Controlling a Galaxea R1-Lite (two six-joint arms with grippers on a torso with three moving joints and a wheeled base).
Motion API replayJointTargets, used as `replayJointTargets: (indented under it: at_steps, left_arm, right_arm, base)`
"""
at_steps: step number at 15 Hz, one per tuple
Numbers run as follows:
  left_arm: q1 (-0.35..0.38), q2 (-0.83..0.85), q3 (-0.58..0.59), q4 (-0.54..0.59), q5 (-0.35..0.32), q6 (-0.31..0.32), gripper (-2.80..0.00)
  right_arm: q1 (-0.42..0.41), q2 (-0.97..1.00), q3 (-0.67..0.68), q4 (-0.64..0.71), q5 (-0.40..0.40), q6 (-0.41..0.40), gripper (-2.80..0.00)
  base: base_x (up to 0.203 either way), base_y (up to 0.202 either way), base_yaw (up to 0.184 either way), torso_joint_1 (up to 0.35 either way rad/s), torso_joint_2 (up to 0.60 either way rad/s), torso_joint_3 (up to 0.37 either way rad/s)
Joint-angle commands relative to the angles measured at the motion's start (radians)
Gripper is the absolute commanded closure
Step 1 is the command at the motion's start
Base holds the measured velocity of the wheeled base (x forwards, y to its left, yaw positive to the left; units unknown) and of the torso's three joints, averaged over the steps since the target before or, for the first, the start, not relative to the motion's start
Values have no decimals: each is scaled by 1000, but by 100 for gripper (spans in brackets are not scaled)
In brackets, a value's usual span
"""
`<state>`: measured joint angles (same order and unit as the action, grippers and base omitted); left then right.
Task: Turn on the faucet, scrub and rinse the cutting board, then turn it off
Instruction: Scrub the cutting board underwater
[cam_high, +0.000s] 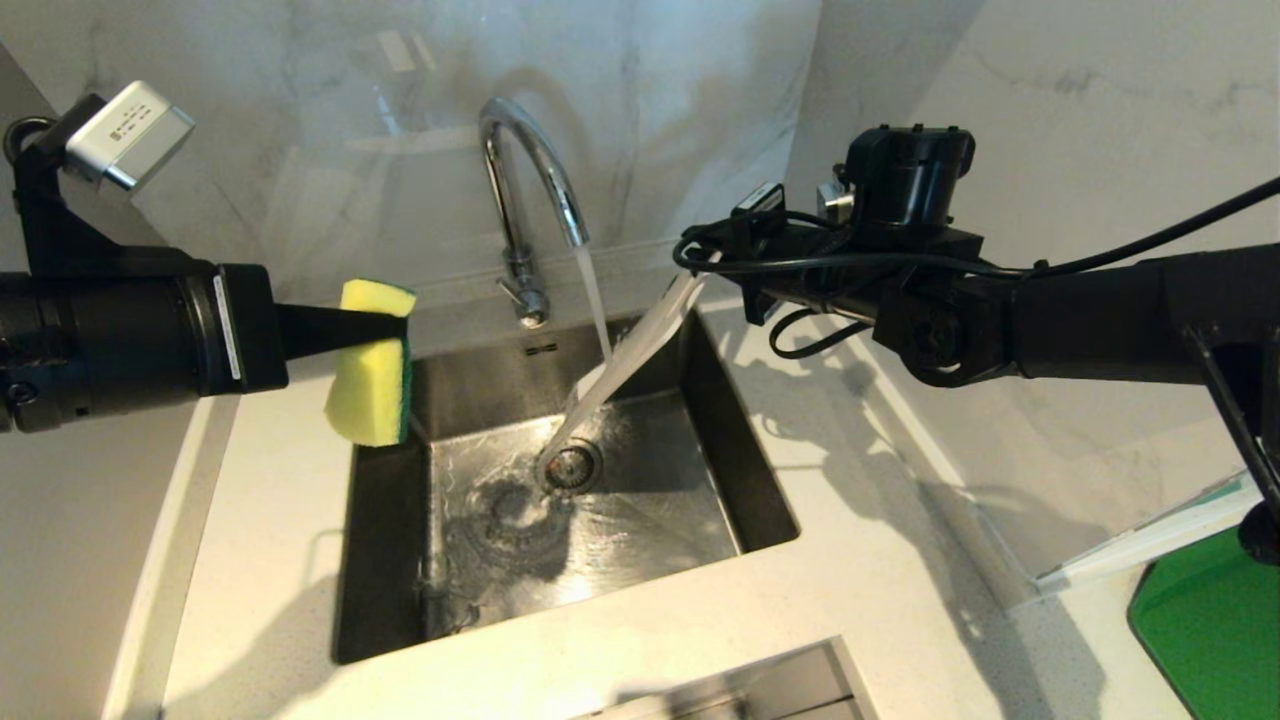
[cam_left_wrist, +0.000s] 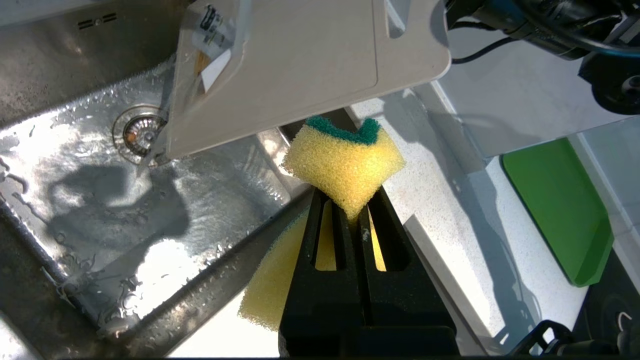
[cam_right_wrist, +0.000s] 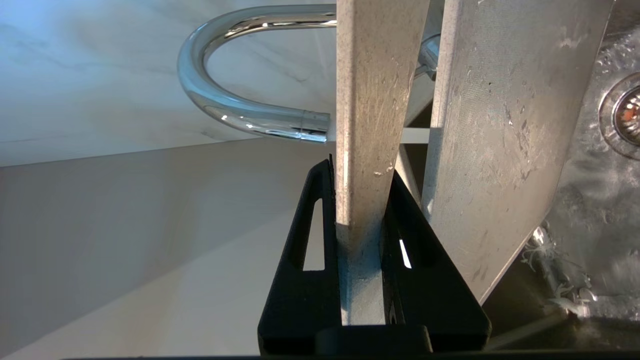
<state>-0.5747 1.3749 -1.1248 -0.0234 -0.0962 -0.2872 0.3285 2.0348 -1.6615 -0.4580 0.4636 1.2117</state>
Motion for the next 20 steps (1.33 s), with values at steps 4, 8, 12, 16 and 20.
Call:
replayJointTargets:
  at_steps: [4,8,12,16,20]
  left_arm:
    - [0,-30,16,-1,0,-13,0]
    - [-1,-34,20,-1,-3,-26,0]
    - [-1,-29,18,-3,-7,-27,0]
    - [-1,-25,22,-3,-8,-27,0]
    - [-1,-4,20,-11,-10,-27,0]
  right_arm:
    - [1,-94,8,41,0,9,0]
    - [4,-237,42,187,-1,8,0]
    - [3,-366,57,367,-7,-7,0]
    - [1,-439,57,599,-13,-93,0]
    - [2,-493,56,786,-110,-199,0]
  base:
    - [0,0,0,0,0,0]
    - [0,0,0,0,0,0]
    - [0,0,0,0,0,0]
    - [0,0,0,0,0,0]
    - [0,0,0,0,0,0]
